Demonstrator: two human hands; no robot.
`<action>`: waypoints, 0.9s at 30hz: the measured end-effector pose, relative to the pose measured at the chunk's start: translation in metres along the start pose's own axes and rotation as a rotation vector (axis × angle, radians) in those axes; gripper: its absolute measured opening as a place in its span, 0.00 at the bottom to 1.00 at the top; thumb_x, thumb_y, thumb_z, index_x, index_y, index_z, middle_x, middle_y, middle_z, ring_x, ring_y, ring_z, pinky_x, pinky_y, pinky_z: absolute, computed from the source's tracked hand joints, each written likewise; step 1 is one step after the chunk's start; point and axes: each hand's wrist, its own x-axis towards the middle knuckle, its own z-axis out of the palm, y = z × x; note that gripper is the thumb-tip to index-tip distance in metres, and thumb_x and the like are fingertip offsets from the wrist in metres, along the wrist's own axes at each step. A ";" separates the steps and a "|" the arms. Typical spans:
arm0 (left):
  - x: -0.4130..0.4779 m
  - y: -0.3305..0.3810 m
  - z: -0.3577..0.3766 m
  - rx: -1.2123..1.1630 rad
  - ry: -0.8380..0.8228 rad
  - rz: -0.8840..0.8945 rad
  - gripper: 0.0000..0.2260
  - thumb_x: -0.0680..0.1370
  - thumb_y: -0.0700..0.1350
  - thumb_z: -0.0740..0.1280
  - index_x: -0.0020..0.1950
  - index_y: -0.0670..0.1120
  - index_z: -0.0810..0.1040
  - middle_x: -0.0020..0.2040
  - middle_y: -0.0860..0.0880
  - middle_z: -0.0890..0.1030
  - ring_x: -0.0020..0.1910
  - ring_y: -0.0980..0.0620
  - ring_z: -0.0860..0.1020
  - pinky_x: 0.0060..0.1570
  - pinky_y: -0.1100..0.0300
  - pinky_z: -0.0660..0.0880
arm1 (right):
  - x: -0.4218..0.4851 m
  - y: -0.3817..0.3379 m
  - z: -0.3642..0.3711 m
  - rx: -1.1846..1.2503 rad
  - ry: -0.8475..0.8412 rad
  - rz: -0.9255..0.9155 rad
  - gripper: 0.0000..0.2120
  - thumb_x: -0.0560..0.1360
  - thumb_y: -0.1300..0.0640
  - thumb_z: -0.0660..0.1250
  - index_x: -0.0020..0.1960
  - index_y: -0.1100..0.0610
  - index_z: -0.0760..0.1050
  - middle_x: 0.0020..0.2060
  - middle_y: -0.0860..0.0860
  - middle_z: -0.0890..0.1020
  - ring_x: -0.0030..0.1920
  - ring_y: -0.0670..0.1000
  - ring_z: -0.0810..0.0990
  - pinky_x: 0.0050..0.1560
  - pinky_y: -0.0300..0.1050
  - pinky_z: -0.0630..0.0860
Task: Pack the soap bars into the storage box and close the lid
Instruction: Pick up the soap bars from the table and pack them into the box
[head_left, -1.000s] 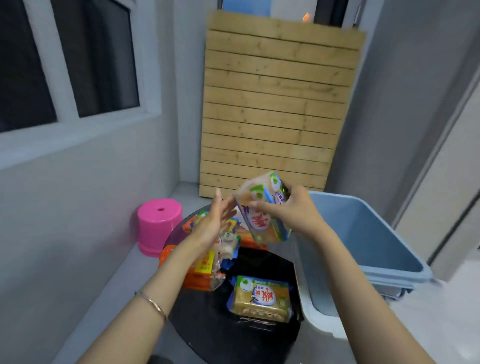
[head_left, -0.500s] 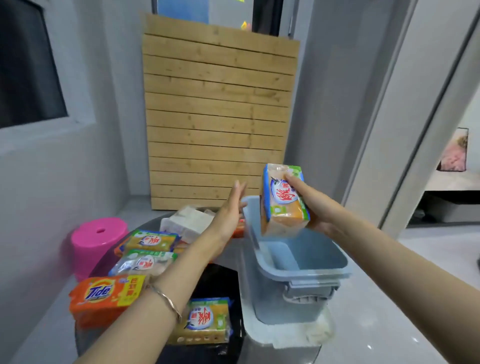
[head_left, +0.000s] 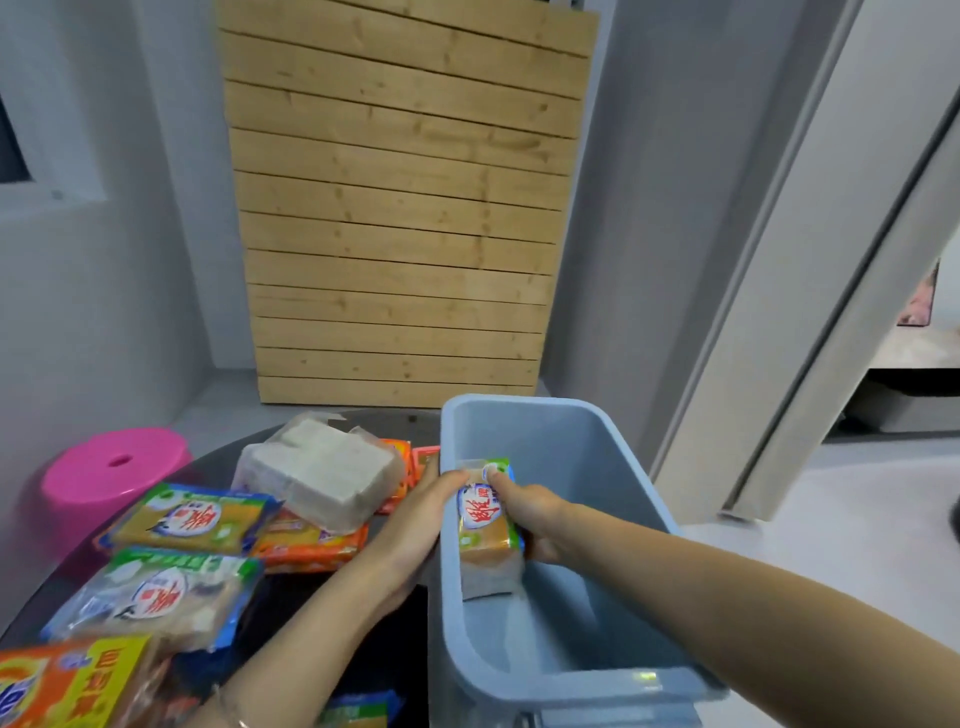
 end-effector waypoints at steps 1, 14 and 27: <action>-0.001 0.000 -0.002 -0.005 -0.004 -0.005 0.12 0.78 0.44 0.61 0.61 0.46 0.75 0.48 0.44 0.86 0.40 0.52 0.85 0.35 0.61 0.81 | 0.001 0.000 0.002 0.017 0.005 0.000 0.19 0.81 0.48 0.56 0.55 0.64 0.75 0.61 0.61 0.79 0.47 0.56 0.80 0.58 0.52 0.76; -0.012 0.012 -0.015 0.184 0.005 0.005 0.14 0.79 0.48 0.60 0.64 0.50 0.73 0.47 0.54 0.83 0.39 0.62 0.83 0.36 0.68 0.77 | -0.026 -0.013 0.000 -0.060 -0.137 0.104 0.30 0.78 0.37 0.51 0.65 0.59 0.73 0.49 0.55 0.80 0.46 0.51 0.79 0.44 0.45 0.75; -0.105 0.051 -0.138 0.511 0.111 0.127 0.20 0.77 0.57 0.60 0.66 0.51 0.73 0.64 0.53 0.77 0.59 0.58 0.76 0.57 0.65 0.74 | -0.142 -0.028 0.078 -0.113 -0.433 -0.334 0.17 0.78 0.44 0.59 0.59 0.51 0.77 0.61 0.48 0.79 0.62 0.48 0.76 0.64 0.44 0.71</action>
